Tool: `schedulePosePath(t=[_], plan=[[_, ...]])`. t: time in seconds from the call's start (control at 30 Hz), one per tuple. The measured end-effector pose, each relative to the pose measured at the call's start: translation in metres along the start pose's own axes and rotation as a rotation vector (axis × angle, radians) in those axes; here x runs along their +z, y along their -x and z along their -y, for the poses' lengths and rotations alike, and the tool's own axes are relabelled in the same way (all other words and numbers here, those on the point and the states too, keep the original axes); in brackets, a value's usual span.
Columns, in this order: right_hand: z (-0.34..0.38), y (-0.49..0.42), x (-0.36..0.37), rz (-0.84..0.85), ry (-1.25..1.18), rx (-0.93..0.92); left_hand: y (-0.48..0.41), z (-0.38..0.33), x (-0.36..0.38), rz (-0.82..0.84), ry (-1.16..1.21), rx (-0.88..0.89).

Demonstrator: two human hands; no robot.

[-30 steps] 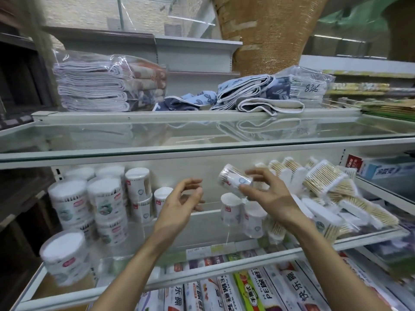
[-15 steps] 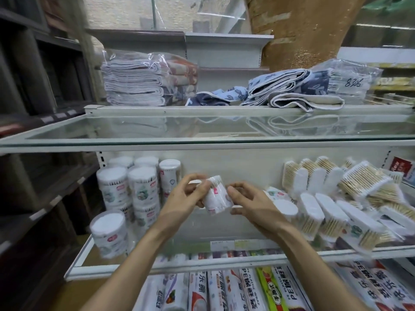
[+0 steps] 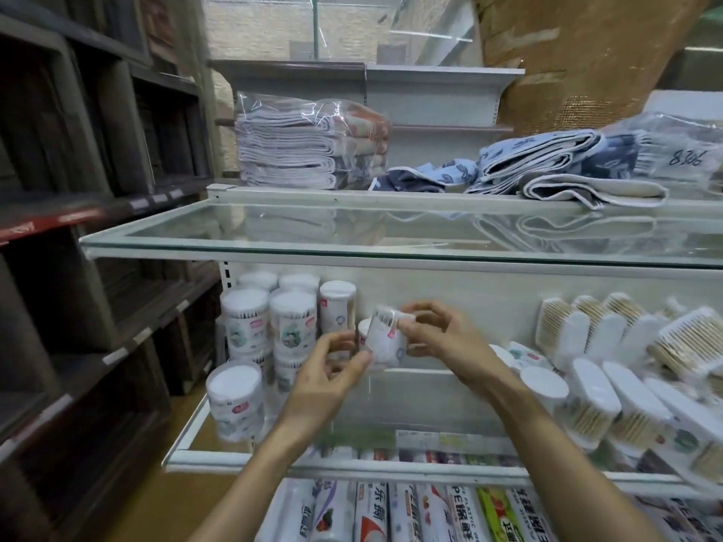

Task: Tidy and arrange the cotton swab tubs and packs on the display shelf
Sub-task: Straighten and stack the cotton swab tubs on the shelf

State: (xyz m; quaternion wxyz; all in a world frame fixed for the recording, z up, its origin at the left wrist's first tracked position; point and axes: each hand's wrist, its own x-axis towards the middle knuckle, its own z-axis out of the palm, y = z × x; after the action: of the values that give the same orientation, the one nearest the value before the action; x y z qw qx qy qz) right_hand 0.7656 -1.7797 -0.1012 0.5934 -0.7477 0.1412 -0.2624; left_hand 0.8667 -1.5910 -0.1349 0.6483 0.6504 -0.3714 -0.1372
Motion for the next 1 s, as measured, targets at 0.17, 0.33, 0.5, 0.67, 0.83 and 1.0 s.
schedulePosePath(t=[0.17,0.33,0.5,0.67,0.83,1.0], plan=[[0.002,-0.046,0.007,-0.102,0.190,-0.147,0.006,0.013,-0.005,-0.012,-0.028,-0.046],[-0.002,-0.056,0.026,-0.066,0.409,-0.203,0.007,0.018,-0.007,-0.014,-0.004,-0.073],[-0.007,-0.053,0.021,-0.110,0.571,-0.242,0.008,0.020,-0.006,0.010,-0.009,-0.077],[0.001,-0.029,-0.033,-0.123,0.893,-0.247,0.009,0.021,0.007,0.035,0.017,-0.066],[0.001,0.003,-0.087,0.083,1.257,0.129,0.011,0.021,0.033,0.108,0.032,-0.094],[0.000,0.023,-0.098,0.089,1.083,0.126,0.015,0.019,0.052,0.177,0.051,-0.138]])
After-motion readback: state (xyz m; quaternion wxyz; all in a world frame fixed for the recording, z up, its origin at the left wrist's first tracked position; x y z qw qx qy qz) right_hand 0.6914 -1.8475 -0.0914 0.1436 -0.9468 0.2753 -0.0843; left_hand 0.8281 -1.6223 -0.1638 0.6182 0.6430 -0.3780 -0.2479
